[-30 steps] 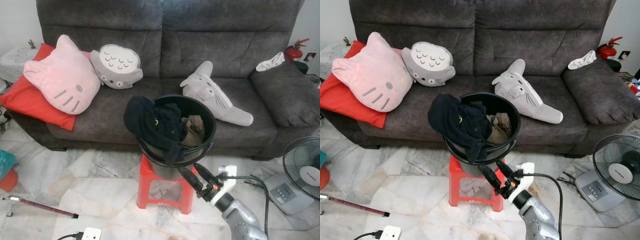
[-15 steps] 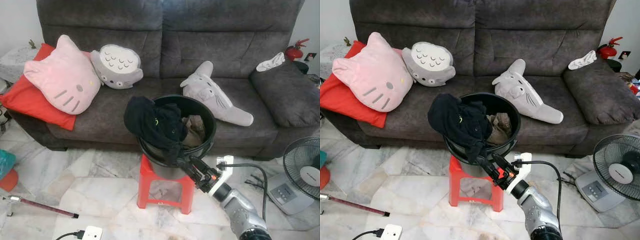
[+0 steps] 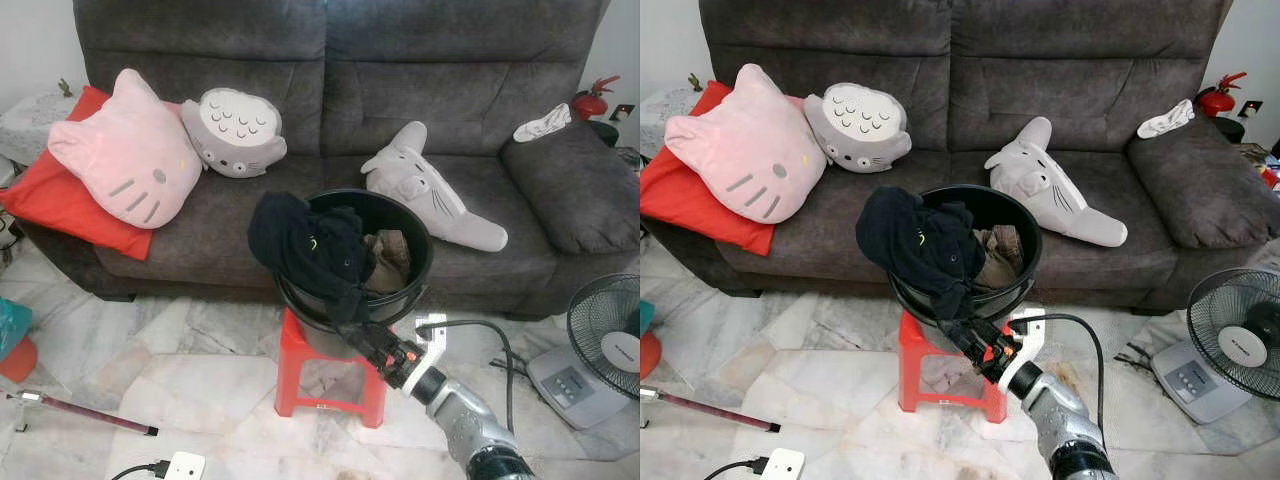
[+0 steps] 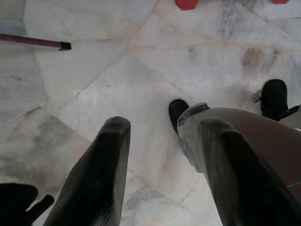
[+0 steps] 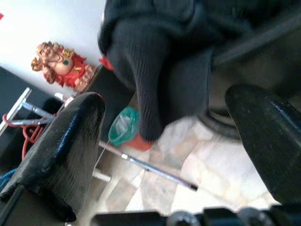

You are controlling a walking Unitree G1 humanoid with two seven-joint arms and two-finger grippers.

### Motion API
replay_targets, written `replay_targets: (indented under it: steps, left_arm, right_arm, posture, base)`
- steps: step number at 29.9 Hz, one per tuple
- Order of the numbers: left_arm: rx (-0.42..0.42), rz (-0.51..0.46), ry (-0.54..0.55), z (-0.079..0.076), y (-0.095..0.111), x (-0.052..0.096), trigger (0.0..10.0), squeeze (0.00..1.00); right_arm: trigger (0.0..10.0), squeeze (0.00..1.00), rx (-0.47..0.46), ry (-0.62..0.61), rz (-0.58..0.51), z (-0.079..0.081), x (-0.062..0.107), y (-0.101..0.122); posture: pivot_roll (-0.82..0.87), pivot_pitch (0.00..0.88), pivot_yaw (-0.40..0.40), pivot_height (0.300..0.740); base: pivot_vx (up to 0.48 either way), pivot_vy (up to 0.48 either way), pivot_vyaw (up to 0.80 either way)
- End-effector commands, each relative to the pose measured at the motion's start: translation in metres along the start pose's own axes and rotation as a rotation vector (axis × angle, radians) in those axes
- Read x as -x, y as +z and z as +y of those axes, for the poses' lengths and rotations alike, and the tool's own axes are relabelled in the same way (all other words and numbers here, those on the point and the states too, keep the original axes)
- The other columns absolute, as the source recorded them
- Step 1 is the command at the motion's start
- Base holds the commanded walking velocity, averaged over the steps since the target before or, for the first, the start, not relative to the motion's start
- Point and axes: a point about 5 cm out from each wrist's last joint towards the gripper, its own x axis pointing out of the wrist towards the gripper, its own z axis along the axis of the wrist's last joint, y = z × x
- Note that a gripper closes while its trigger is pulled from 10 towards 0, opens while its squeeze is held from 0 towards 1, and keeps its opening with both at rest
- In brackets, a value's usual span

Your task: Hang hanger

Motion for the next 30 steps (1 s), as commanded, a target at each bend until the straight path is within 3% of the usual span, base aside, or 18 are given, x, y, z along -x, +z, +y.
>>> replay_targets:
  steps: [1, 2, 3, 4, 8, 9, 10, 11, 12, 20, 22, 23, 24, 30]
  left_arm:
    - [-0.009, 0.016, 0.007, 0.003, -0.004, 0.001, 10.0, 0.00]
    - [-0.009, 0.016, 0.009, 0.005, -0.003, 0.001, 10.0, 0.00]
    - [-0.009, 0.015, 0.011, 0.008, -0.003, 0.001, 10.0, 0.00]
    - [-0.009, 0.015, 0.012, 0.008, -0.003, 0.001, 10.0, 0.00]
    - [-0.010, 0.014, 0.015, 0.011, -0.002, 0.001, 10.0, 0.00]
    - [-0.011, 0.013, 0.016, 0.011, -0.001, 0.001, 10.0, 0.00]
    - [-0.011, 0.012, 0.017, 0.011, -0.001, 0.001, 10.0, 0.00]
    - [-0.012, 0.012, 0.017, 0.011, -0.001, 0.001, 10.0, 0.00]
    - [-0.013, 0.011, 0.017, 0.011, -0.001, 0.001, 10.0, 0.00]
    - [-0.020, 0.012, 0.015, 0.008, 0.000, 0.001, 10.0, 0.00]
    - [-0.022, 0.014, 0.015, 0.008, -0.001, 0.001, 10.0, 0.00]
    - [-0.022, 0.014, 0.015, 0.008, -0.001, 0.001, 10.0, 0.00]
    - [-0.021, 0.015, 0.015, 0.008, -0.001, 0.001, 10.0, 0.00]
    - [-0.024, 0.018, 0.016, 0.008, -0.001, 0.001, 10.0, 0.00]
  right_arm:
    - [10.0, 0.00, -0.009, -0.010, -0.016, -0.001, -0.002, 0.002]
    - [2.4, 0.00, -0.016, -0.007, -0.020, -0.001, -0.003, 0.003]
    - [2.4, 0.00, -0.015, -0.006, -0.024, -0.001, -0.004, 0.004]
    - [0.0, 0.00, -0.015, -0.003, -0.022, -0.001, -0.004, 0.004]
    - [0.0, 0.00, -0.010, 0.008, -0.018, 0.001, -0.007, 0.006]
    - [1.4, 0.00, -0.007, 0.008, -0.015, 0.001, -0.008, 0.006]
    - [1.4, 0.00, -0.006, 0.009, -0.015, 0.001, -0.009, 0.006]
    - [5.1, 0.00, 0.002, 0.006, -0.010, 0.001, -0.009, 0.006]
    - [10.0, 0.00, 0.009, -0.003, -0.004, 0.001, -0.010, 0.006]
    - [10.0, 0.00, 0.016, -0.012, 0.044, 0.002, -0.013, 0.000]
    - [1.0, 0.00, 0.003, 0.018, 0.053, 0.004, -0.015, -0.003]
    - [1.0, 0.00, 0.003, 0.018, 0.053, 0.004, -0.015, -0.003]
    - [0.0, 0.00, -0.003, 0.027, 0.049, 0.005, -0.015, -0.002]
    - [0.0, 0.00, -0.004, 0.032, 0.037, 0.004, -0.015, 0.000]
  posture:
    - [-0.02, 0.032, 0.020, 0.740]
    - [-0.01, 0.033, 0.020, 0.740]
    - [-0.01, 0.034, 0.021, 0.740]
    - [-0.01, 0.035, 0.021, 0.740]
    - [-0.01, 0.039, 0.024, 0.740]
    - [-0.01, 0.040, 0.024, 0.740]
    - [-0.01, 0.040, 0.025, 0.740]
    - [-0.01, 0.040, 0.025, 0.740]
    - [-0.01, 0.041, 0.027, 0.740]
    - [-0.01, 0.043, 0.033, 0.740]
    - [-0.01, 0.042, 0.033, 0.740]
    - [-0.01, 0.042, 0.033, 0.740]
    - [-0.01, 0.042, 0.033, 0.740]
    - [-0.01, 0.036, 0.034, 0.740]
  base:
    - [0.000, 0.000, 0.00]
    - [0.000, 0.000, 0.00]
    - [0.000, 0.000, 0.00]
    - [0.000, 0.000, 0.00]
    - [0.000, 0.000, 0.00]
    - [0.000, 0.000, 0.00]
    - [0.000, 0.000, 0.00]
    - [0.000, 0.000, 0.00]
    - [0.000, 0.000, 0.00]
    - [0.000, 0.000, 0.00]
    - [0.000, 0.000, 0.00]
    - [0.000, 0.000, 0.00]
    - [0.000, 0.000, 0.00]
    - [0.000, 0.000, 0.00]
